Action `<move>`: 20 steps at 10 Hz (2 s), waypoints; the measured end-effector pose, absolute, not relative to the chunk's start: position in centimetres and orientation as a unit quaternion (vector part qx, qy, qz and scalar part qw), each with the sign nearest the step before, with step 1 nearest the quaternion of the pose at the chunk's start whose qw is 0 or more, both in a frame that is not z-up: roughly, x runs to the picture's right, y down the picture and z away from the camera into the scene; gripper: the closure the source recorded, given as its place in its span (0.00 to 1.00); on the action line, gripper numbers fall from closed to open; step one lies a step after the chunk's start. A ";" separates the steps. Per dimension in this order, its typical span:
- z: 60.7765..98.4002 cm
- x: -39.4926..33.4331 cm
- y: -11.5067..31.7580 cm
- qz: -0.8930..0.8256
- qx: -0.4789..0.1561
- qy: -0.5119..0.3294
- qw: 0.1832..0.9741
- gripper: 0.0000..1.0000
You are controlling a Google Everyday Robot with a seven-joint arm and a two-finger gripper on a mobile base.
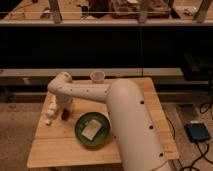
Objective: Drag the pepper across the table
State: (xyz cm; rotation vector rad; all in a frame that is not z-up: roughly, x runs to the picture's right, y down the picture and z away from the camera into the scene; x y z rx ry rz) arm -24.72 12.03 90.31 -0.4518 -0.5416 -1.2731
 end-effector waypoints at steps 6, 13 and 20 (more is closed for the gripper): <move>90.0 -25.0 12.4 -0.587 -0.205 -0.252 0.742 1.00; 78.6 -34.9 15.2 -0.664 -0.122 -0.287 0.680 1.00; 80.1 -32.1 20.6 -0.654 -0.167 -0.319 0.665 1.00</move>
